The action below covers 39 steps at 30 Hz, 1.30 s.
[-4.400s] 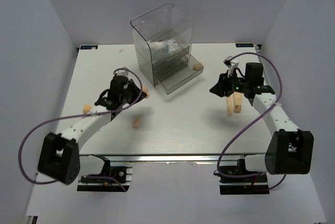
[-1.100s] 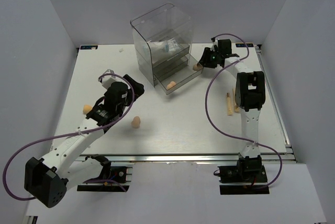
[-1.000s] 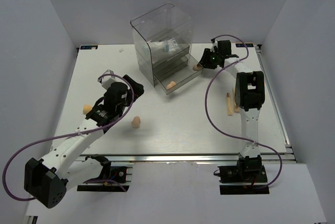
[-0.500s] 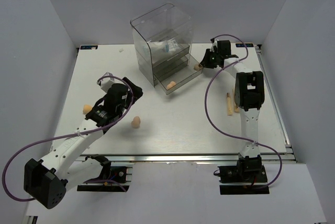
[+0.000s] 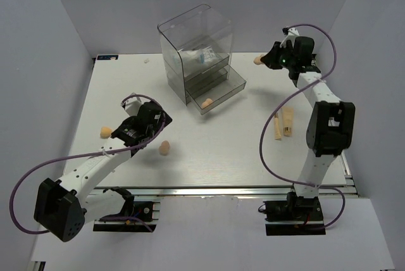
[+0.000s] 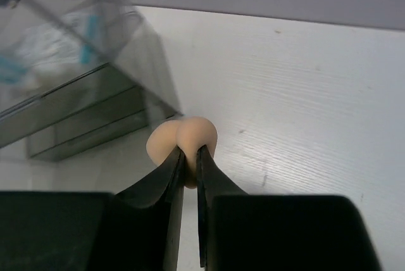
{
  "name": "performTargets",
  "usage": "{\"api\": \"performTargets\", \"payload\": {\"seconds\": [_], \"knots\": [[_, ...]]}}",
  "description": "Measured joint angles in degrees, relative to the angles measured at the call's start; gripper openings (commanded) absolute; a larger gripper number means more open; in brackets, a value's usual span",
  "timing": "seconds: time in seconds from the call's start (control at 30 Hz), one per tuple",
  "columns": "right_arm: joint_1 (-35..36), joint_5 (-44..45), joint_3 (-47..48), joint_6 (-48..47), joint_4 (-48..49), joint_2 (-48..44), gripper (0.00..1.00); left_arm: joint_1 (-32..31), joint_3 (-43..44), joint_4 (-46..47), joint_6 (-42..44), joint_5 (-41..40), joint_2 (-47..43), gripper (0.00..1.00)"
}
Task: Organize the makeup
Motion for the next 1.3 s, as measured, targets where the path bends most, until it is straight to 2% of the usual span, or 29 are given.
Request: {"api": "performTargets", "payload": {"seconds": [0.17, 0.3, 0.37, 0.57, 0.73, 0.77, 0.9, 1.07, 1.13, 1.2, 1.23, 1.3], "knots": [[1.5, -13.8, -8.9, -9.5, 2.3, -10.5, 0.12, 0.5, 0.0, -0.7, 0.2, -0.3, 0.9, 0.98], [5.9, -17.4, -11.2, -17.3, 0.3, -12.5, 0.16, 1.2, 0.0, -0.1, 1.3, -0.2, 1.2, 0.98], [8.3, -17.2, -12.3, -18.8, -0.7, -12.4, 0.17, 1.6, 0.0, 0.4, 2.1, 0.0, 1.7, 0.98], [13.4, -13.6, -8.8, -20.9, -5.9, -7.5, 0.31, 2.5, 0.0, 1.1, 4.1, 1.1, 3.2, 0.98], [14.8, -10.9, -1.6, -22.0, -9.2, -0.7, 0.47, 2.7, 0.0, 1.6, 5.0, 1.7, 3.5, 0.98], [14.9, -10.5, -0.4, -21.9, -9.9, 0.2, 0.53, 2.7, 0.0, 1.7, 5.1, 1.7, 3.5, 0.98], [15.1, -9.2, 3.8, -21.9, -11.1, 2.6, 0.57, 2.9, 0.0, 1.7, 5.6, 2.0, 3.4, 0.98], [15.1, -9.2, 4.1, -22.1, -11.4, 0.4, 0.59, 3.2, 0.0, 1.7, 6.1, 2.4, 3.4, 0.98], [15.1, -9.8, 2.8, -22.6, -11.2, -2.0, 0.58, 3.4, 0.0, 1.7, 6.3, 2.8, 3.4, 0.95], [15.0, -11.6, 0.1, -24.4, -11.2, -5.7, 0.54, 3.7, 0.0, 1.7, 6.7, 3.2, 3.7, 0.85], [15.0, -13.0, -1.4, -25.4, -11.2, -7.8, 0.41, 3.8, 0.1, 1.6, 7.0, 3.5, 4.1, 0.7], [15.0, -15.7, -6.4, -27.9, -10.1, -12.8, 0.27, 4.0, 0.5, 1.6, 7.6, 4.3, 5.4, 0.51]]}}
